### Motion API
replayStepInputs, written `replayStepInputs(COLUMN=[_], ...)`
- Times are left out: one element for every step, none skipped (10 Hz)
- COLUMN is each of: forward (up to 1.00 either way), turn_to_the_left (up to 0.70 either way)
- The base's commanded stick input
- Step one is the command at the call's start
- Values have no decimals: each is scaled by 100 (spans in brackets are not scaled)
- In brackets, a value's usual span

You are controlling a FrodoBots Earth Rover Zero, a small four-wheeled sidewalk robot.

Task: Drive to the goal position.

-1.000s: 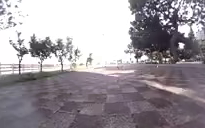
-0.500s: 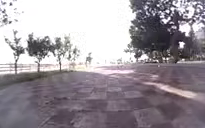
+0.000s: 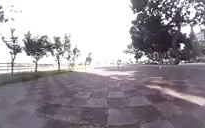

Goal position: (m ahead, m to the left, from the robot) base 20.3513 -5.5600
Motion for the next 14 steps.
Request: replayStepInputs(forward=[70, 70, 70, 70, 70, 70, 70, 70, 70, 70, 70, 70, 70, 70], turn_to_the_left=[0, 0, 0, 0, 0, 0, 0, 0, 0, 0, 0, -2, -6, 0])
